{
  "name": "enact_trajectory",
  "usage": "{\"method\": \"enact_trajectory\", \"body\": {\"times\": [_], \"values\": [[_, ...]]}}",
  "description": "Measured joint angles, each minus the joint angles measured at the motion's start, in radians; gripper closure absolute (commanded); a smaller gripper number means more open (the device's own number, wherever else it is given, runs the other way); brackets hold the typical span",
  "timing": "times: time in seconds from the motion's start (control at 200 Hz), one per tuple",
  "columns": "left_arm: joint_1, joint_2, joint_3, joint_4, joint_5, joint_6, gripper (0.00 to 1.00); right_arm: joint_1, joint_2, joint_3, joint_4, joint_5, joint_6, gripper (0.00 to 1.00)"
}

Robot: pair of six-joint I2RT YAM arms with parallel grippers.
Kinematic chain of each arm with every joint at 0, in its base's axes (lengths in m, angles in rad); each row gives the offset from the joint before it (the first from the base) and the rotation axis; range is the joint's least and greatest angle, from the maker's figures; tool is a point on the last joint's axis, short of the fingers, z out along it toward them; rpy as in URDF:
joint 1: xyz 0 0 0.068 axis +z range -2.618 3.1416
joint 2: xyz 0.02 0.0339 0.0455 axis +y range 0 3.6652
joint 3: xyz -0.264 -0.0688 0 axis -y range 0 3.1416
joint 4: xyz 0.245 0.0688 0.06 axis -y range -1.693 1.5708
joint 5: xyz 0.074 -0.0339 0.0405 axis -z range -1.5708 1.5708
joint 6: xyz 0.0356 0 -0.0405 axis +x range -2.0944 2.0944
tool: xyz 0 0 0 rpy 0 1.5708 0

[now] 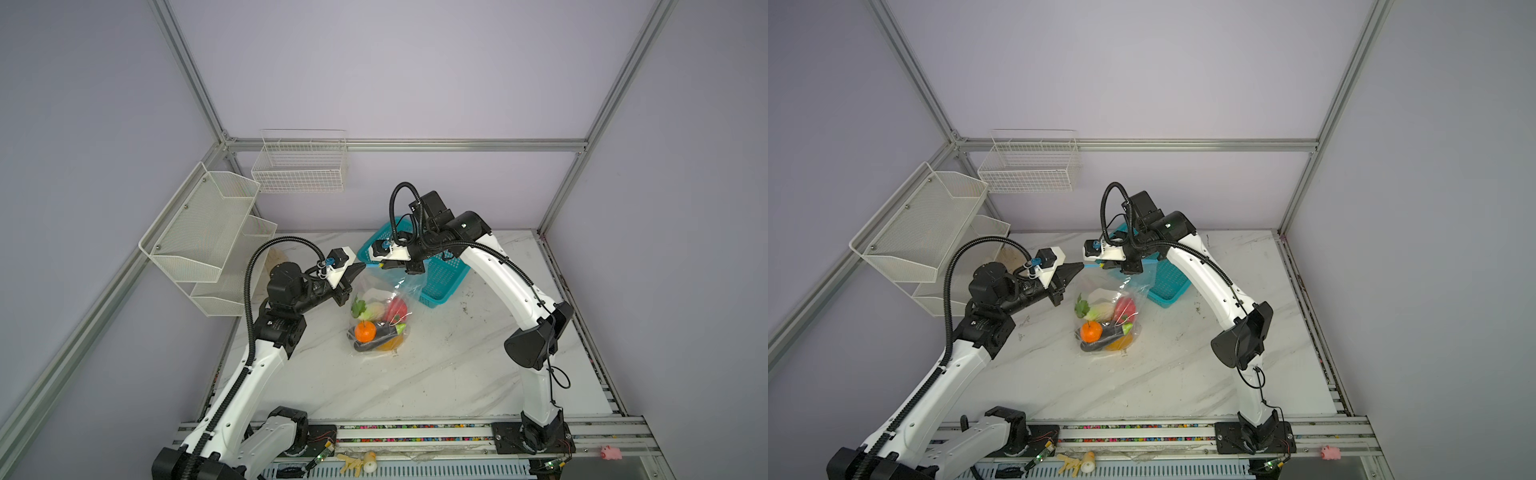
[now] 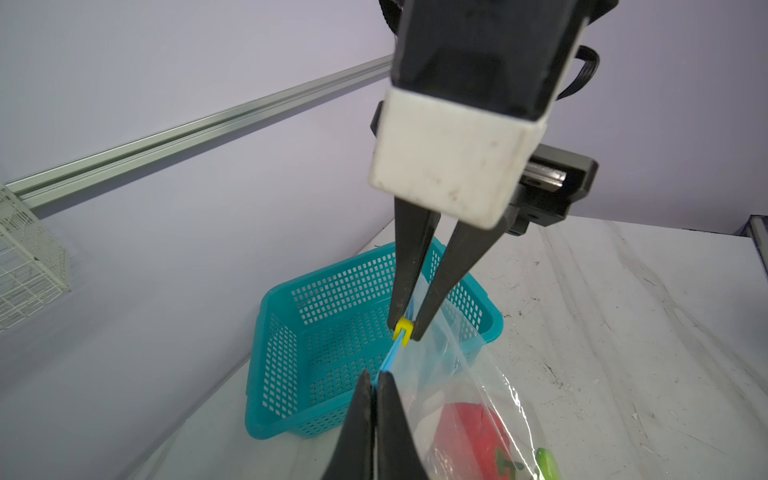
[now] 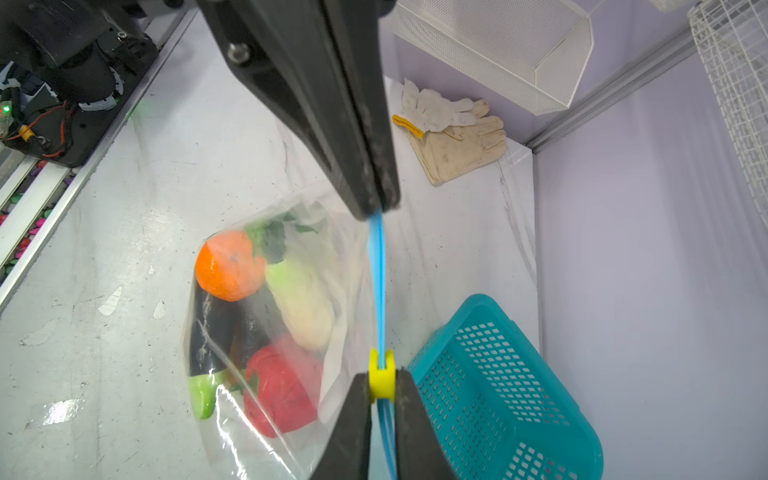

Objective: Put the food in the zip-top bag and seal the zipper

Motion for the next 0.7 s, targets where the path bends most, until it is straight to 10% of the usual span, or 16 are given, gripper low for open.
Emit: {"method": "enact_trajectory", "body": {"times": [0.375, 0.7], "values": [[0.003, -0.054, 0.000, -0.032, -0.105, 0.027, 1.00, -0.082, 0.000, -0.051, -0.006, 0.051, 0.011, 0.84], [0.010, -0.060, 0.000, -0.037, -0.085, 0.033, 1.00, -0.090, -0.023, -0.066, -0.017, -0.061, -0.047, 0.35]]}}
